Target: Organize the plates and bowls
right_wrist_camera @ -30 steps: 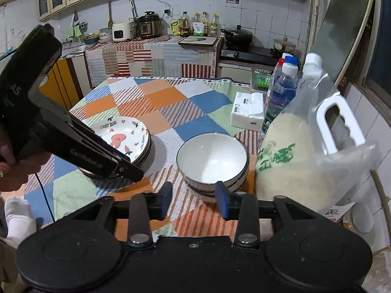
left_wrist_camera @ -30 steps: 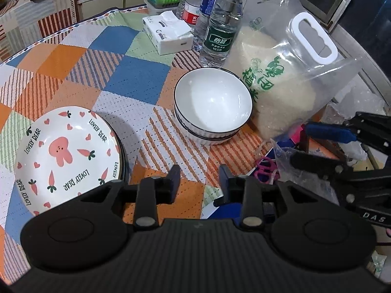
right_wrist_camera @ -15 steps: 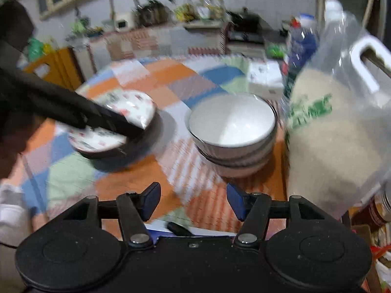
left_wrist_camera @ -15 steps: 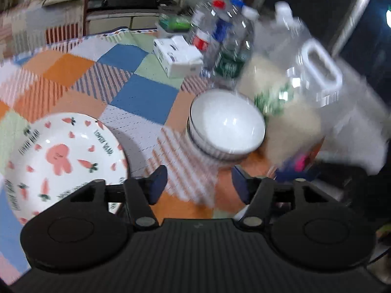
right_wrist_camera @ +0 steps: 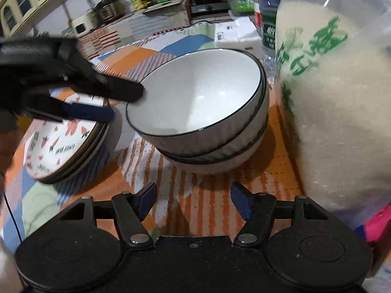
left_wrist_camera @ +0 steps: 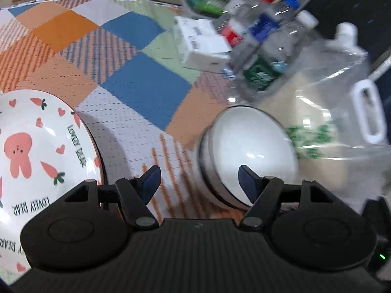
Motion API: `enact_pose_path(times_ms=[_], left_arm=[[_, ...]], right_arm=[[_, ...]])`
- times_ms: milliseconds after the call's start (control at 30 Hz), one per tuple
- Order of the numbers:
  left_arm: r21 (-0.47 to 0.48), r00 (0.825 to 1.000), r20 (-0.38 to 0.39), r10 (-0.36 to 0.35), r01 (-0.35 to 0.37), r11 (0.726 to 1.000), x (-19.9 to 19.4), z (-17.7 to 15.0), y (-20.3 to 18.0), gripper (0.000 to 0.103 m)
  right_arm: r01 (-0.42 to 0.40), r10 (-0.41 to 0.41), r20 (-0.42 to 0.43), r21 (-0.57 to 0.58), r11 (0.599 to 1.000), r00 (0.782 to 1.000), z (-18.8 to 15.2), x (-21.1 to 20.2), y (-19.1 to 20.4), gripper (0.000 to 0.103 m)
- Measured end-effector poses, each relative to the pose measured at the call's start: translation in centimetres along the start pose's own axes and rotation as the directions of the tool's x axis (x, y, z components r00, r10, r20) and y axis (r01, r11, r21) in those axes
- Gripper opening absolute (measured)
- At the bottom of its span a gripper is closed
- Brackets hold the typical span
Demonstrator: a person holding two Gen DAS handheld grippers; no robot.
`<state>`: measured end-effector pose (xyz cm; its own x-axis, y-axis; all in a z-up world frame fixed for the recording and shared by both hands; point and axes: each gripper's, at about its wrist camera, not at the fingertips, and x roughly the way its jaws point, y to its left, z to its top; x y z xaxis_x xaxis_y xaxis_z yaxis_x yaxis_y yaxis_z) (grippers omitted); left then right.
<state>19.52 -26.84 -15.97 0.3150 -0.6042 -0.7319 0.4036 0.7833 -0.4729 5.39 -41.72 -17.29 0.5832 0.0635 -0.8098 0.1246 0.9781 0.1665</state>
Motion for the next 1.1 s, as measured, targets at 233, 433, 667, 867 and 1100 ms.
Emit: enact_pose_path(times_ms=[233, 433, 667, 867, 1100], left_arm=[[-0.046, 0.999, -0.024, -0.024, 0.023, 0.999, 2.4, 0.1, 0.7, 0.066], [-0.028, 0.999, -0.042, -0.007, 0.006, 1.0, 3.8, -0.3, 0.8, 0.058], [-0.031, 0.998, -0.038, -0.05, 0.049, 0.998, 4.2, -0.2, 0.7, 0.048], [-0.142, 0.991, -0.022, -0.135, 0.131, 0.981, 5.5, -0.2, 1.4, 0.045], [-0.151, 0.978, -0.008, -0.209, 0.205, 0.967, 6.4, 0.0, 2.0, 0.045]], right_arm=[[0.067, -0.071, 0.06, 0.068, 0.995, 0.996, -0.1, 2.0, 0.4, 0.074], [0.1, -0.103, 0.062, 0.043, 0.994, 0.993, 1.0, 3.1, 0.2, 0.09], [0.086, -0.085, 0.022, -0.093, 0.992, 0.996, 1.3, 3.7, 0.7, 0.095], [0.089, -0.088, 0.046, -0.022, 0.996, 0.995, 1.3, 3.6, 0.8, 0.097], [0.105, -0.111, 0.12, 0.051, 0.993, 0.987, 0.6, 3.7, 0.5, 0.095]])
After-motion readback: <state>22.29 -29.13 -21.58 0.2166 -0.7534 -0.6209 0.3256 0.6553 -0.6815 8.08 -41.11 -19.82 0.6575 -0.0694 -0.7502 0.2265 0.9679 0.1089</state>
